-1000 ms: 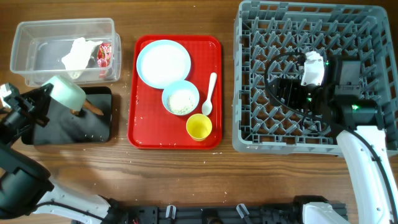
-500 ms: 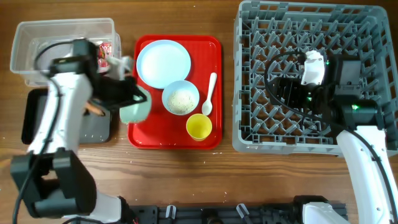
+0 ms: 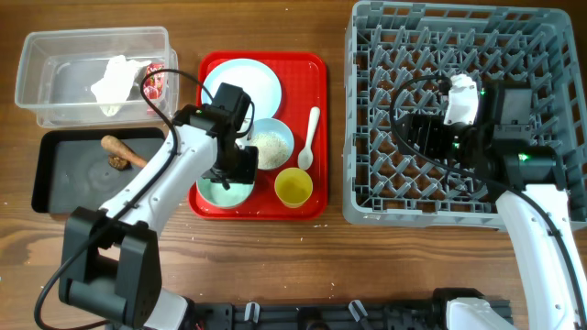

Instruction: Sort waste into correct bins and load items into the dishwasher rack

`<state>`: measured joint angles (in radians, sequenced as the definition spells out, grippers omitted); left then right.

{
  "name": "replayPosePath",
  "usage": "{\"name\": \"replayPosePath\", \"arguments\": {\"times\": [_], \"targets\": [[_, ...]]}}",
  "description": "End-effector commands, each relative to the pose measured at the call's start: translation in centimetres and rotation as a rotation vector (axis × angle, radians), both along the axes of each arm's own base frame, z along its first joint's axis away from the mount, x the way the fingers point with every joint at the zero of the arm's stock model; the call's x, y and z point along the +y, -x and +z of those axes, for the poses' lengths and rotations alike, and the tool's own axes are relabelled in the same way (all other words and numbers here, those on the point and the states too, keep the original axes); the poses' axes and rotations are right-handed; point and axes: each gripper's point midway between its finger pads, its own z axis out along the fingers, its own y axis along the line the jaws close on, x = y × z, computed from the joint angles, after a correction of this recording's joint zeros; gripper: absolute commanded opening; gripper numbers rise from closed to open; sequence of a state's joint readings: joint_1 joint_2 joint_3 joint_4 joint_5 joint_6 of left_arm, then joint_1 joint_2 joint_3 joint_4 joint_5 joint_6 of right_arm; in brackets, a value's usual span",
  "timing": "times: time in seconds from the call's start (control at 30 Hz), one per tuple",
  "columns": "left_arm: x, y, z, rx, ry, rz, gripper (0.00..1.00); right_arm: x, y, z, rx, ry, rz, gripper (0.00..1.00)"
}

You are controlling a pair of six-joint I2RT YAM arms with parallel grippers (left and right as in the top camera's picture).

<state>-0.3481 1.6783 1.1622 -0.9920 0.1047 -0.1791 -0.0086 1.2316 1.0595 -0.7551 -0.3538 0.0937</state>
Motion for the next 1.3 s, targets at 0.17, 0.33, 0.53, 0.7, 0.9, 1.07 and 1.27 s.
{"name": "replayPosePath", "arguments": {"times": [0.17, 0.33, 0.53, 0.7, 0.9, 1.07, 1.27], "targets": [[-0.8, -3.7, 3.3, -0.12, 0.023, 0.018, 0.59, -0.3, -0.2, 0.0, 0.009, 0.004, -0.02, 1.0], [-3.9, -8.3, 7.4, -0.33, 0.111, -0.1, 0.63, -0.2, -0.2, 0.0, 0.013, 0.003, -0.02, 1.0], [-8.3, -7.6, 1.7, -0.256, 0.068, -0.326, 0.64, -0.2, -0.2, -0.1, 0.013, 0.003, -0.02, 1.0], [-10.3, -7.0, -3.0, -0.186, 0.048, -0.375, 0.61, -0.3, -0.2, -0.1, 0.012, 0.006, -0.021, 1.0], [-10.3, -7.1, -3.9, -0.177, 0.045, -0.374, 0.32, -0.3, -0.2, -0.1, 0.012, 0.006, -0.021, 0.99], [-10.6, -7.5, -3.8, -0.193, 0.051, -0.372, 0.23, -0.3, -0.2, 0.0, 0.011, 0.006, -0.022, 1.0], [-10.7, -7.8, -2.6, -0.212, 0.064, -0.33, 0.04, -0.3, -0.2, 0.0, 0.011, 0.006, -0.021, 1.0]]}}
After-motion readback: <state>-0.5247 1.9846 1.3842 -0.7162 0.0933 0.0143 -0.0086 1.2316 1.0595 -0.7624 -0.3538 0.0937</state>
